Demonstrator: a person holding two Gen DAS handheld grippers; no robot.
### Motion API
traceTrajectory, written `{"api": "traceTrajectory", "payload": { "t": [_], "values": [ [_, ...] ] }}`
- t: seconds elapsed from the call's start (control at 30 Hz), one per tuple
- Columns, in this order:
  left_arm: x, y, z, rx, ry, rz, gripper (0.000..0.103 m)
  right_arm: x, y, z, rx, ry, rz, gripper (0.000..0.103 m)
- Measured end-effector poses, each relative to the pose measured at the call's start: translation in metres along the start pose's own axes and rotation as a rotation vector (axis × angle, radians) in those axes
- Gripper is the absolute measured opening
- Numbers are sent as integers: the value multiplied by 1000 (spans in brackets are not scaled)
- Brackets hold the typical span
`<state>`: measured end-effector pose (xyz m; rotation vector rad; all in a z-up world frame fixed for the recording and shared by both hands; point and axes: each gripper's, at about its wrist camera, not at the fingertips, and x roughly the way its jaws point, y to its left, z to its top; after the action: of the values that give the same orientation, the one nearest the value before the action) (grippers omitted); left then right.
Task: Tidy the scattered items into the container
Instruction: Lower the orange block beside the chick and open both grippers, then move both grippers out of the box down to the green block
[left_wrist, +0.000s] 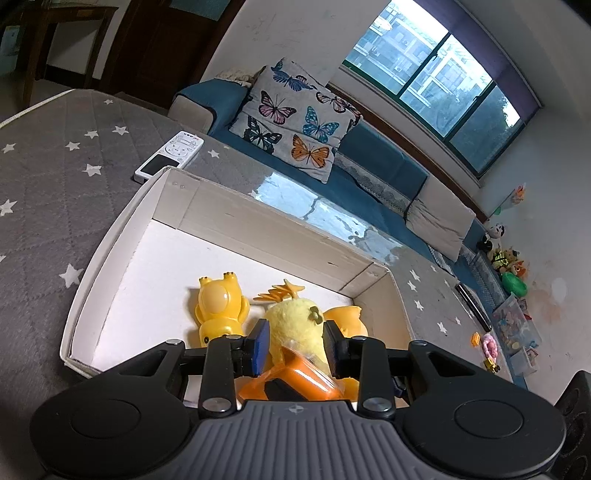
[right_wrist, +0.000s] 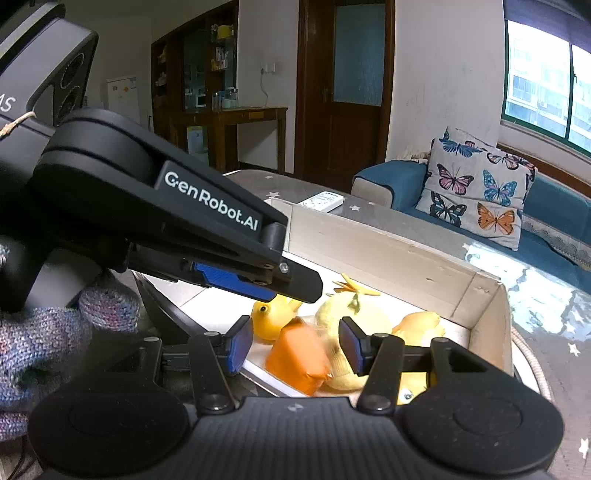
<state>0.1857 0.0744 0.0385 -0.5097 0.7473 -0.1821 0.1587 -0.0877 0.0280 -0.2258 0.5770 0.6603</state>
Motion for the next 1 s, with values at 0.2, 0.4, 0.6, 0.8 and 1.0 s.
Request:
{"api": "traceTrajectory", "payload": {
  "t": [0.2, 0.4, 0.6, 0.8, 1.0],
  "values": [
    [-12, -11, -8, 27, -5, -12, 34, -23, 1, -5, -12, -21, -17, 52],
    [-25, -25, -21, 54, -2, -36, 34, -49, -1, -14, -14, -40, -38, 52],
    [-30, -40, -40, 85, 24, -66, 34, -78, -7, -35, -6, -39, -67, 52],
    [-25, -55, -56, 110, 66, -95, 33, -97, -12, -58, 0, -15, -114, 53],
    [-9, -63, -70, 115, 124, -107, 33, -110, -22, -78, 40, 8, -154, 53]
  ]
}}
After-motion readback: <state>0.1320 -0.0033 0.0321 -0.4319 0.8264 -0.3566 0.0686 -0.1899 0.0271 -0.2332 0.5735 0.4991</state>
